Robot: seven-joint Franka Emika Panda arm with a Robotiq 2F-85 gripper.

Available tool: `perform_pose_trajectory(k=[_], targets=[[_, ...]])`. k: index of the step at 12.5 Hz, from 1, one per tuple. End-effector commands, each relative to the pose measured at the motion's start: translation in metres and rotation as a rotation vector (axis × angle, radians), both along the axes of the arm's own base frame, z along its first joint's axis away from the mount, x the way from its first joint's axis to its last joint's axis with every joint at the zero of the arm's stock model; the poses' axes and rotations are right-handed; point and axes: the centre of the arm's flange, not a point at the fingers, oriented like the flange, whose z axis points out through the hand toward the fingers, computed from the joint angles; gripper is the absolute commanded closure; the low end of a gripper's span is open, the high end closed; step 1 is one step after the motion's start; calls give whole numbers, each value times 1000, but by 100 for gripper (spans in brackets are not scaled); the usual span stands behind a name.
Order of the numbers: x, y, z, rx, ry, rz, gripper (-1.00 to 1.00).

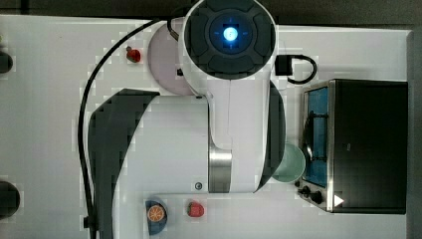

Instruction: Drag strainer right to left.

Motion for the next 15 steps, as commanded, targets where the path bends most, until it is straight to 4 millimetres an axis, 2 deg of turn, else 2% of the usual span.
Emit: perform_pose_trajectory(k=[1,3,4,6,10,15], targets=[[-220,-55,69,-6,7,-159,-59],[-219,-53,68,-8,8,-155,-100],[-215,-52,63,-10,15,-154,-100],[-202,-48,41,-17,39,-146,-100],[-153,-41,-35,-29,15,-196,-100],[-103,-36,-157,-44,77,-445,-100]])
